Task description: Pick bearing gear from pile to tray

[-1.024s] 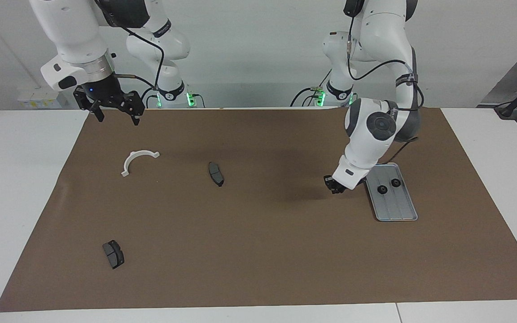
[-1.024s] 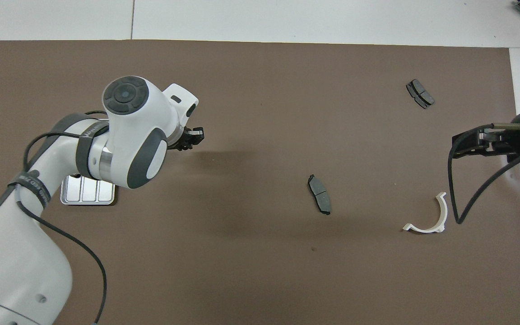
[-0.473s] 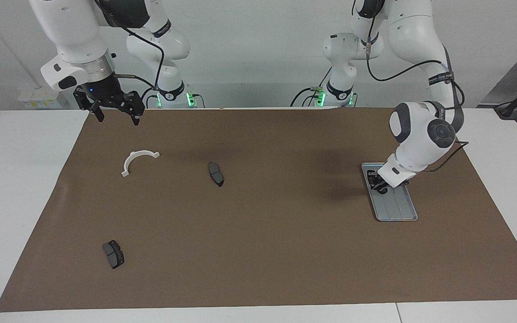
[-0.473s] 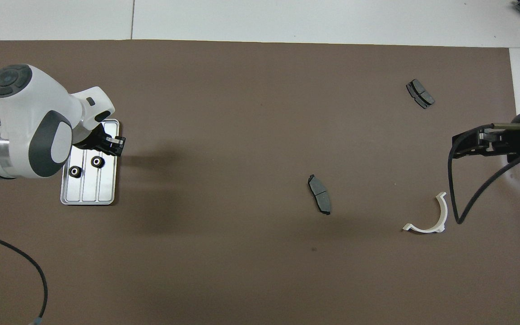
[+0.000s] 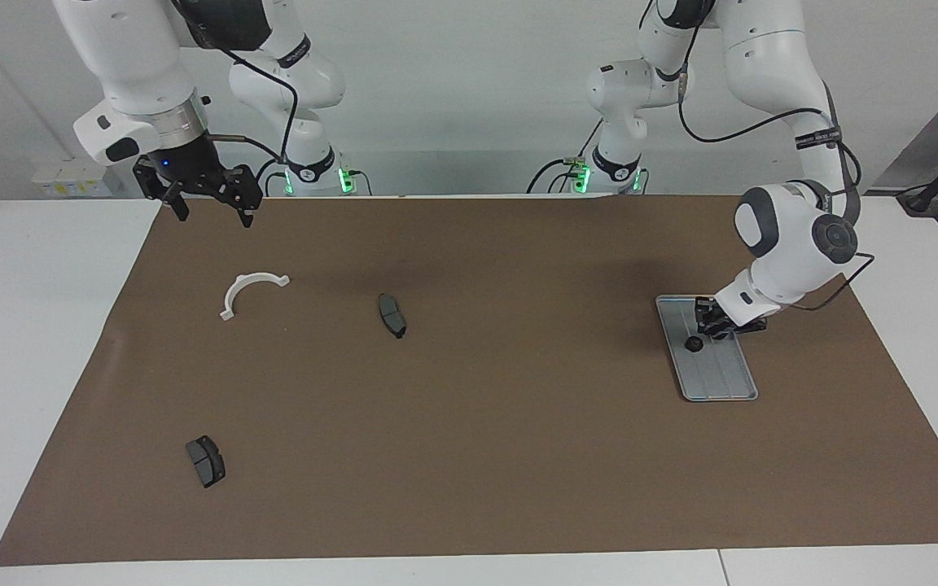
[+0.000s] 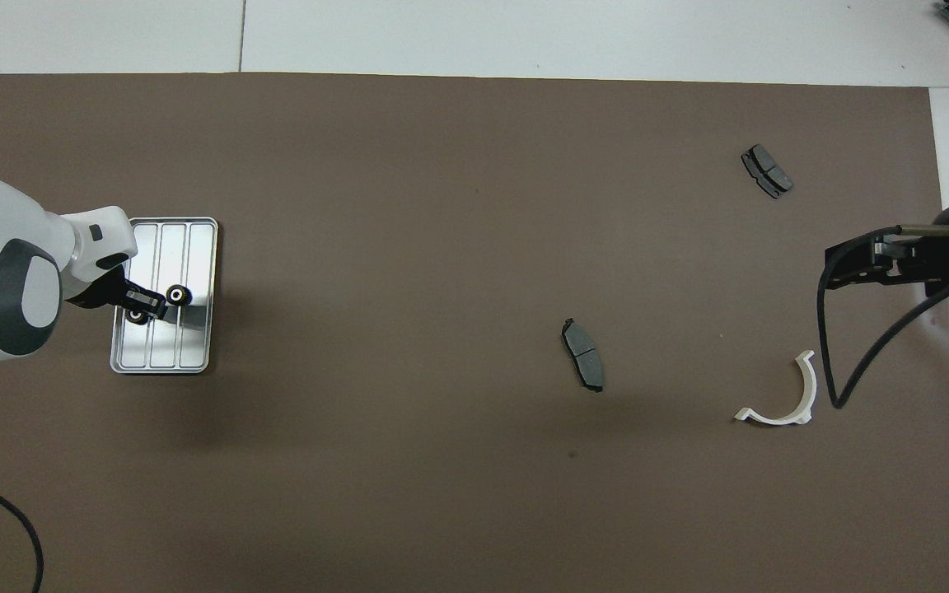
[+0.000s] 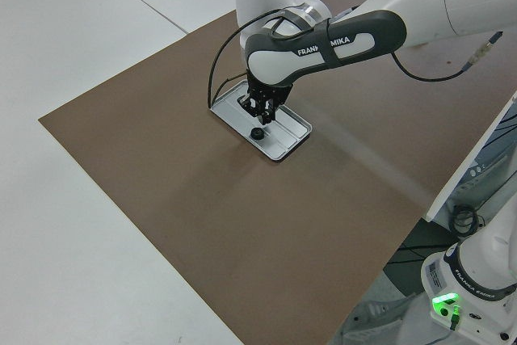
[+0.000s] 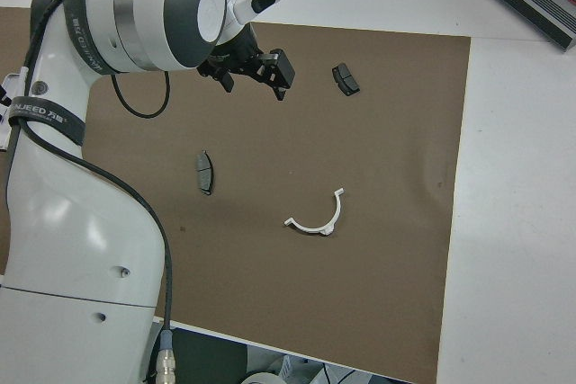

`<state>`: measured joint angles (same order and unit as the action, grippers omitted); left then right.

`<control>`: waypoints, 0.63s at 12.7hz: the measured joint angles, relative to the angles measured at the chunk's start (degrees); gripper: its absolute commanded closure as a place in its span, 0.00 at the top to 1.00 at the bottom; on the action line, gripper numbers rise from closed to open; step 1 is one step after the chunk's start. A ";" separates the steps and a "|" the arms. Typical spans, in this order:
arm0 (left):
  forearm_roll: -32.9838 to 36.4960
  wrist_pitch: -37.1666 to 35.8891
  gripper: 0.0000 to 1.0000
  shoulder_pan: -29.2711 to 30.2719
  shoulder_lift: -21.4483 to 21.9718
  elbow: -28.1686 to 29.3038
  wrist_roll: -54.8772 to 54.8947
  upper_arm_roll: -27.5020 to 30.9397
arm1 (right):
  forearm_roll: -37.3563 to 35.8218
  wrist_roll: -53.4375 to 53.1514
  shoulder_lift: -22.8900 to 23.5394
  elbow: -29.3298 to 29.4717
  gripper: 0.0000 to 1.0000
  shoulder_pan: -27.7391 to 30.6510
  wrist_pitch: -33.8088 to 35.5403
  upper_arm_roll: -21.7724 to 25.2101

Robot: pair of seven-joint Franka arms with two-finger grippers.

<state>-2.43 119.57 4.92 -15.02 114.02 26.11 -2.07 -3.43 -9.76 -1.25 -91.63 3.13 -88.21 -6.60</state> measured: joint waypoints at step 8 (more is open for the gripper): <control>0.00 0.58 1.00 -0.01 1.77 1.21 0.28 -0.29 | 0.00 0.00 0.00 0.00 1.00 0.00 0.00 0.00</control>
<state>-2.43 120.15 4.92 -13.25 115.23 26.39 -2.36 -3.43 -9.76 -1.25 -91.63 3.13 -88.21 -6.60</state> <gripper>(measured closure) 0.150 0.000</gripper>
